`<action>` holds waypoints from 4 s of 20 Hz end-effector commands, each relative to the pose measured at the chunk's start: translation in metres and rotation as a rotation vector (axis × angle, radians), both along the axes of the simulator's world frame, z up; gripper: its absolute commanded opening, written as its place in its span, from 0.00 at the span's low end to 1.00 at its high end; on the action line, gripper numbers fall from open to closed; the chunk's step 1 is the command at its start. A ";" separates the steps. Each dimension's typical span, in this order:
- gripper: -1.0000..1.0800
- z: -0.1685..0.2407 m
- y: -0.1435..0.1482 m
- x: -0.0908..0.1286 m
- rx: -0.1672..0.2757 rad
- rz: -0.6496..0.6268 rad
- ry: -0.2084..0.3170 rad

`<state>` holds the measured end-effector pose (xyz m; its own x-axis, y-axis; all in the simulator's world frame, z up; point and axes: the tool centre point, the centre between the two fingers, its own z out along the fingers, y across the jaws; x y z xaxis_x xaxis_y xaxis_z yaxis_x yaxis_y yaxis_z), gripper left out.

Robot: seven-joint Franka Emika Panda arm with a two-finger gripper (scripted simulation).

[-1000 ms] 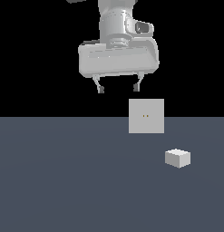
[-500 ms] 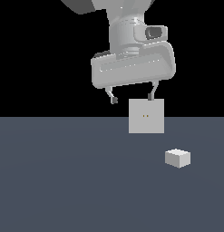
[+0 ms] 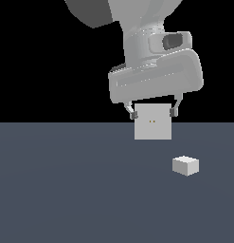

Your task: Plug the charger into the wall socket.

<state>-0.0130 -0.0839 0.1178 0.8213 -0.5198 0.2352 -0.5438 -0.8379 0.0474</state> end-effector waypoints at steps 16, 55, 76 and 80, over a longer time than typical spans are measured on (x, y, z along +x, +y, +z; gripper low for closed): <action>0.96 -0.042 -0.045 -0.031 -0.063 -0.361 -0.115; 0.00 -0.106 -0.055 -0.043 -0.078 -0.465 -0.141; 0.00 -0.082 -0.046 -0.033 -0.064 -0.236 -0.152; 0.00 -0.070 -0.040 -0.028 -0.056 -0.113 -0.157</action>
